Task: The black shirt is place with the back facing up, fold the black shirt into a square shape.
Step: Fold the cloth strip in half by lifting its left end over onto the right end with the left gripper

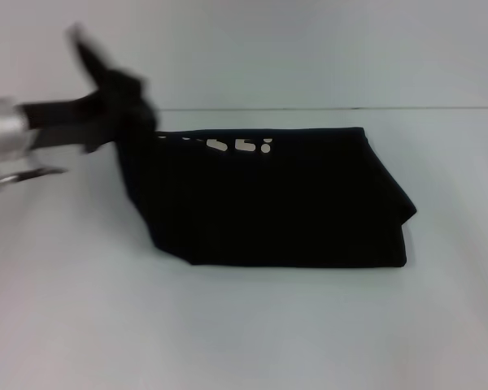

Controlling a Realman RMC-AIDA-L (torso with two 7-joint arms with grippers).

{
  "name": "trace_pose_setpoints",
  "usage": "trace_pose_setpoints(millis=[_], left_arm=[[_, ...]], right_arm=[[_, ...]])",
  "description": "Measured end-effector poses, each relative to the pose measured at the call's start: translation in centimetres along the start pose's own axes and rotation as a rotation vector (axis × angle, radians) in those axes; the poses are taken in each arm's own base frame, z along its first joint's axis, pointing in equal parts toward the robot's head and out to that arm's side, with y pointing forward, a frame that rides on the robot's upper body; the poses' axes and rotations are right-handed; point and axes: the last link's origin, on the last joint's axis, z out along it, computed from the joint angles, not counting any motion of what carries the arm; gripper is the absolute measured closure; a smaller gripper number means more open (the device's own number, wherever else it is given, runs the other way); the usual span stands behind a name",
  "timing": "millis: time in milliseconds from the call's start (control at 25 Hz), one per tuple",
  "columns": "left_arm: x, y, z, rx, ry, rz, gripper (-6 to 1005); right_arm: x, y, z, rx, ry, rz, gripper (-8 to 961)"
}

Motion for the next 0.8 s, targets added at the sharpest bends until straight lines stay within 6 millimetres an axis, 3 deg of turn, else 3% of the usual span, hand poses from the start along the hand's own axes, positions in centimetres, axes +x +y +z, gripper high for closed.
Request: trace_pose_setpoints(millis=[280,360,520,640,800], left_arm=[[-2.9,8.6,8.8,-0.084,-0.209,0.182,847],[-4.5,10.3,11.5,-0.085,-0.258,0.228,838],[-8.6,11.6,16.5,-0.043,-0.347,0.296,821],[-11.0,12.0,18.0,-0.020,-0.417,0.389,809],[-12.2,12.8,18.0,-0.061,-0.475,0.466,792]], right_arm=[[0.1,0.5,0.6,-0.019,0.002,0.000,233],[0.2,0.7,0.8,-0.023,0.003,0.000,233],[0.3,0.9,1.2,-0.029,0.013,-0.004,233],[0.6,1.1,1.6,-0.036,0.027,-0.008,233],[0.7,1.2,1.7,-0.035,0.036,-0.010,233]])
